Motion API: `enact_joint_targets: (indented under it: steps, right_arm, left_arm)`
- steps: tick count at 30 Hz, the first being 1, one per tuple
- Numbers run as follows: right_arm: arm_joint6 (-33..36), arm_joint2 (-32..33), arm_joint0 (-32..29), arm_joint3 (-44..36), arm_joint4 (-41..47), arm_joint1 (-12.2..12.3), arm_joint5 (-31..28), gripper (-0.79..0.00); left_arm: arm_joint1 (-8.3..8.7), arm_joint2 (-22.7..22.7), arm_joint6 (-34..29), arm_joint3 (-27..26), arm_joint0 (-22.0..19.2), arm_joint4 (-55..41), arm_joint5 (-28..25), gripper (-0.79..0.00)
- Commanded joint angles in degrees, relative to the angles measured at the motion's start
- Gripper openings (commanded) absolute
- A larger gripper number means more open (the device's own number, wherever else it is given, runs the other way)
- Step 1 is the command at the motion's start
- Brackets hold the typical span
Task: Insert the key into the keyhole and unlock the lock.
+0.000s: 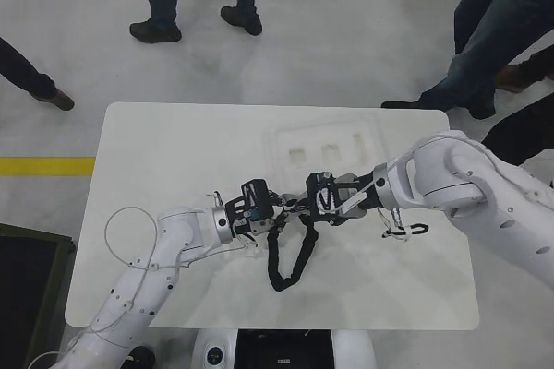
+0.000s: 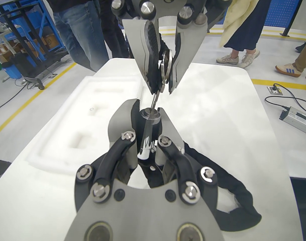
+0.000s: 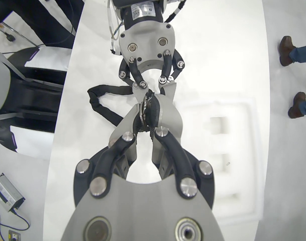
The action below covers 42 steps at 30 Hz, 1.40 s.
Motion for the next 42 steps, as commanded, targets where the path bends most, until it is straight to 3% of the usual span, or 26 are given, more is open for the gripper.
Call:
enact_joint_targets:
  steps: [1,13,21,23,24,25,34,42]
  right_arm:
    - [0.2,0.4,-0.7,-0.5,0.9,0.0,2.2,-0.785]
    - [3.0,4.4,-4.9,-4.1,3.2,0.7,16.8,-0.785]
    - [4.5,7.0,-7.8,-6.2,4.1,1.1,21.6,-0.785]
    - [4.3,7.5,-8.5,-6.8,4.2,1.1,21.6,-0.536]
    - [4.2,7.7,-8.7,-6.9,4.1,1.1,21.6,-0.194]
    - [3.9,7.9,-9.0,-7.2,4.0,1.1,21.4,0.0]
    - [1.2,11.3,-11.9,-7.5,2.8,1.5,20.4,0.0]
    - [-9.4,17.6,-18.2,-5.4,3.1,2.9,13.9,0.0]
  left_arm:
    - [0.06,-0.2,0.5,-0.5,0.4,0.4,0.7,-0.785]
    - [0.26,-0.7,2.1,-2.7,2.5,2.1,4.5,-0.785]
    - [0.38,-1.2,2.8,-3.7,3.9,2.5,6.8,-0.785]
    - [0.39,-1.3,3.2,-3.8,4.2,2.3,7.1,-0.785]
    - [0.39,-1.4,3.3,-3.8,4.3,2.3,7.2,-0.785]
    - [0.4,-1.5,3.2,-3.7,4.3,2.3,7.6,-0.785]
    - [0.57,-3.8,4.8,-2.4,5.9,-0.4,9.8,-0.785]
    - [1.23,-8.9,5.5,-3.4,9.4,-3.2,11.6,-0.785]
